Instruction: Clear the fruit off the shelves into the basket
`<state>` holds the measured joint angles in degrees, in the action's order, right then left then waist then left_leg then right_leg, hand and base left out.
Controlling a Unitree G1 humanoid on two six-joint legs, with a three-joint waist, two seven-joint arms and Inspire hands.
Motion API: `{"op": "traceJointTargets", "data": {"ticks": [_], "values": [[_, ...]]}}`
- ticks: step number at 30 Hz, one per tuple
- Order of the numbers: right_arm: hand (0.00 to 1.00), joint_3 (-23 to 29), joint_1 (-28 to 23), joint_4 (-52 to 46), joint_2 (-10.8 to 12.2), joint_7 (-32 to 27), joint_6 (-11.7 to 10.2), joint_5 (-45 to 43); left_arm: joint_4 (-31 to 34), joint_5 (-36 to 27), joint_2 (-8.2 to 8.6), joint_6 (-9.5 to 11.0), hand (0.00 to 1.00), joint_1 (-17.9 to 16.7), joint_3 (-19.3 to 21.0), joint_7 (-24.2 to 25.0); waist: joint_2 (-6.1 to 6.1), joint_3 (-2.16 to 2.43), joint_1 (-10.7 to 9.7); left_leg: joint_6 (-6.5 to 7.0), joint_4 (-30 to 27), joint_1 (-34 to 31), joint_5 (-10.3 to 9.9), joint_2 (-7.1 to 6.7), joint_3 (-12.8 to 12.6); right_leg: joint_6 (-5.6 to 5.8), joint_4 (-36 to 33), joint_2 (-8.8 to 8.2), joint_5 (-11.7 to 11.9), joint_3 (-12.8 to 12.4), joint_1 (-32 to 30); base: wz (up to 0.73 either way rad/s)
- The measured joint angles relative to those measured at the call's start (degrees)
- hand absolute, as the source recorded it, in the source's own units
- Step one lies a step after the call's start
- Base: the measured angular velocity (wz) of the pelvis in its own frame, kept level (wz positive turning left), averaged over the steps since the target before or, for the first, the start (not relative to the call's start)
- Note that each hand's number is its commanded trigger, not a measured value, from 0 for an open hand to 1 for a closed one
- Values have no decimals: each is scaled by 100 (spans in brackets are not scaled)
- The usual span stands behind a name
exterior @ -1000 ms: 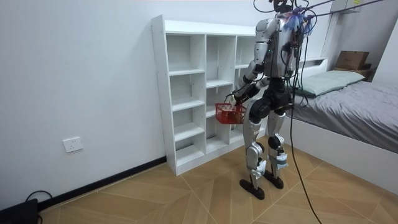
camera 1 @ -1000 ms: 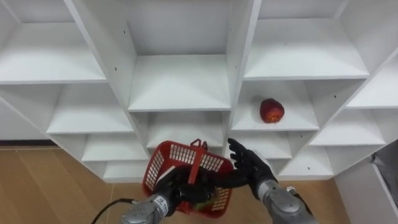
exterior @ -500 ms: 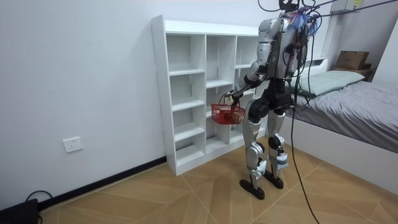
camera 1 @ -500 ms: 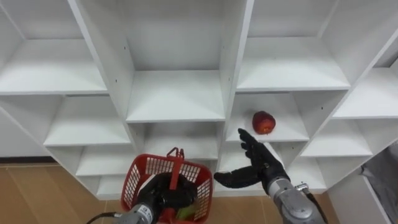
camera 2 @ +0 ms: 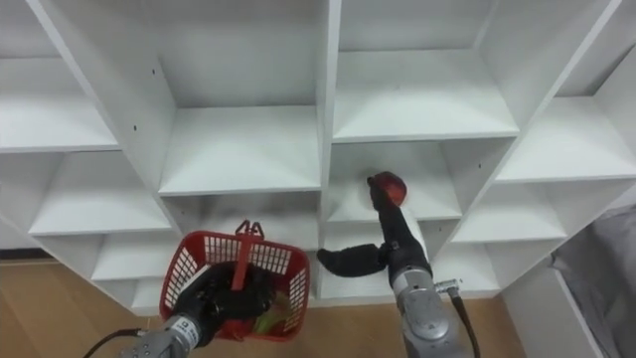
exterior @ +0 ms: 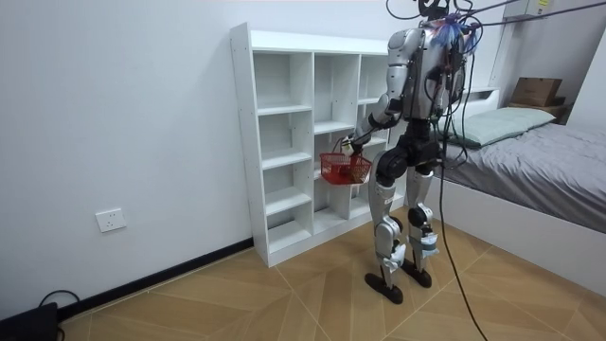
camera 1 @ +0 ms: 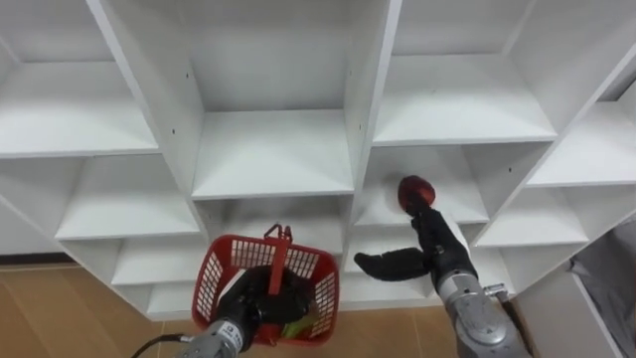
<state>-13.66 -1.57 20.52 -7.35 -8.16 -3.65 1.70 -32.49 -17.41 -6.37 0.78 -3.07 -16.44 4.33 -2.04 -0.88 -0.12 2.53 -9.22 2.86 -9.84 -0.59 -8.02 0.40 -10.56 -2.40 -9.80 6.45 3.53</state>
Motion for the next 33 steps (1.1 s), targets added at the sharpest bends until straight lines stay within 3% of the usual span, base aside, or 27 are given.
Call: {"op": "traceJointTargets", "data": {"ticks": [11, 33], "values": [[0, 34, 0, 0, -3, -293, -20, 36, 0, 10, 6, 14, 100, 0, 65, -92, -7, -3, 35, -2, 43, 98, 0, 17, -106, 0, -4, 26, 0, -157, 35, -5], [0, 164, 0, 86, -6, -622, -73, 226, 0, 25, -20, 14, 100, -75, 113, -132, 64, 11, 32, -4, 37, 121, 1, 21, -102, 0, -8, 29, 0, -127, 66, 0]]}}
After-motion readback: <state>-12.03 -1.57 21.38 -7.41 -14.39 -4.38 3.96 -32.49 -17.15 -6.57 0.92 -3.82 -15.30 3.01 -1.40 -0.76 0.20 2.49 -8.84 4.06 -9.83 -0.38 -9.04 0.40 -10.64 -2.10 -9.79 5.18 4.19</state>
